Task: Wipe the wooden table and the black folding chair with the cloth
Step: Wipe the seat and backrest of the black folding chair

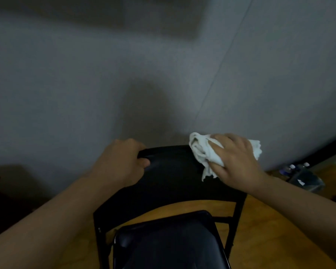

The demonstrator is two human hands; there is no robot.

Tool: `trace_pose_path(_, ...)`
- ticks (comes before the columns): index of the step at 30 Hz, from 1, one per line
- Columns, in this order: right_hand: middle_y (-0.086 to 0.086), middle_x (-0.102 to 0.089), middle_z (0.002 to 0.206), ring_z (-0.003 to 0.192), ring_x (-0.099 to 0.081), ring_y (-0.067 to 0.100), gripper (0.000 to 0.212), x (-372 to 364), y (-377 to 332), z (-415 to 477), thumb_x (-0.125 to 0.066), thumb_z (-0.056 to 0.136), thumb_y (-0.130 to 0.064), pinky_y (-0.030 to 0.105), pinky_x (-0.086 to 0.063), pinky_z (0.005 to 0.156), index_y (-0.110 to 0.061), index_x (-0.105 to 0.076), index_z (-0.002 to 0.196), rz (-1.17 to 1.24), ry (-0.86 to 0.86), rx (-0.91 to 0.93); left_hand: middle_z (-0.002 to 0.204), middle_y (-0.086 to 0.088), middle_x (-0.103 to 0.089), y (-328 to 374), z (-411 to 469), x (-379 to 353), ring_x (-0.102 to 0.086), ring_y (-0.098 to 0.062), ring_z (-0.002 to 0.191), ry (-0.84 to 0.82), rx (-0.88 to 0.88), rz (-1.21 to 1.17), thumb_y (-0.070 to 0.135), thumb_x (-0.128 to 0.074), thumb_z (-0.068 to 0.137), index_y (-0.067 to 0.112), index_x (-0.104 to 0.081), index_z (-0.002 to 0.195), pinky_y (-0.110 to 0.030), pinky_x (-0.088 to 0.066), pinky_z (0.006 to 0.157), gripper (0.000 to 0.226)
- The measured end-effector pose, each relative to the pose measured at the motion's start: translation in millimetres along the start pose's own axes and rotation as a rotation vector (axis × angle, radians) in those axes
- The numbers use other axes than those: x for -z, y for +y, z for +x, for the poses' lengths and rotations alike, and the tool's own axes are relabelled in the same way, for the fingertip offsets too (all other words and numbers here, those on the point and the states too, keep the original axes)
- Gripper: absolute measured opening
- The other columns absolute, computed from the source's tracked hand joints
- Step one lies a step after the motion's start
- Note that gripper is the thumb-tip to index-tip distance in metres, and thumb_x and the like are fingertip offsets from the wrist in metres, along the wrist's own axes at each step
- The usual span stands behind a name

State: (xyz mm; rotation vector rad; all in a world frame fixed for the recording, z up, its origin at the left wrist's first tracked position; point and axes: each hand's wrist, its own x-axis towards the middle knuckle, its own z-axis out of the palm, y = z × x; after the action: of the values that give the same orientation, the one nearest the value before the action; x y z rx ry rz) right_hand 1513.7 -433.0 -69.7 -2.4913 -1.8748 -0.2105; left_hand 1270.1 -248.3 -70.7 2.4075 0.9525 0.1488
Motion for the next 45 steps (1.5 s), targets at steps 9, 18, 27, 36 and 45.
trace_pose_path(9, 0.013, -0.056, 0.126, 0.109, -0.049, 0.042, 0.098, 0, -65, 9, -0.04, 0.067, -0.096, 0.059, -0.039, 0.094, -0.033, -0.055, 0.14, -0.043, 0.061, -0.224, 0.102, -0.003, -0.074, 11, -5, 5, -0.067, -0.022, 0.095, -0.001, 0.055, 0.057, 0.028, -0.062, 0.094, 0.024, -0.072, 0.109, -0.027, -0.05, 0.077, 0.019)
trace_pose_path(18, -0.01, -0.07, 0.107, 0.096, -0.066, 0.01, 0.044, 66, -56, 19, -0.066, 0.092, -0.017, 0.019, -0.048, 0.08, -0.034, -0.058, 0.132, 0.541, 0.101, -0.032, 0.113, -0.006, -0.072, 12, -5, 3, -0.064, -0.025, 0.106, 0.022, 0.035, 0.074, 0.026, -0.06, 0.095, 0.019, -0.07, 0.117, -0.03, -0.051, 0.087, 0.026)
trace_pose_path(27, 0.01, -0.079, 0.093, 0.085, -0.077, 0.022, 0.029, 79, -62, 65, -0.075, 0.091, -0.02, 0.027, -0.061, 0.069, -0.002, -0.072, 0.114, 1.304, -0.043, -0.574, 0.12, -0.008, -0.07, 6, -5, -2, -0.065, -0.027, 0.106, 0.05, 0.0, 0.013, 0.026, -0.062, 0.091, 0.017, -0.069, 0.119, -0.034, -0.053, 0.089, 0.03)
trace_pose_path(36, 0.011, -0.06, 0.131, 0.114, -0.058, 0.033, 0.061, 30, -108, 56, -0.036, 0.093, -0.041, 0.05, -0.046, 0.099, -0.017, -0.041, 0.149, 0.105, -0.095, 0.225, 0.102, -0.007, -0.072, 1, -6, -3, -0.067, -0.024, 0.09, 0.056, -0.041, -0.034, 0.022, -0.059, 0.089, 0.018, -0.069, 0.11, -0.039, -0.057, 0.077, 0.024)
trace_pose_path(45, 0.008, -0.052, 0.142, 0.128, -0.046, 0.035, 0.064, 11, -36, 25, -0.021, 0.092, -0.066, 0.055, -0.035, 0.105, -0.048, -0.033, 0.152, -0.082, -0.223, 0.009, 0.094, -0.006, -0.065, 3, 1, -3, -0.063, -0.024, 0.085, -0.004, 0.026, 0.065, 0.034, -0.062, 0.091, 0.018, -0.065, 0.101, -0.043, -0.057, 0.076, 0.019)
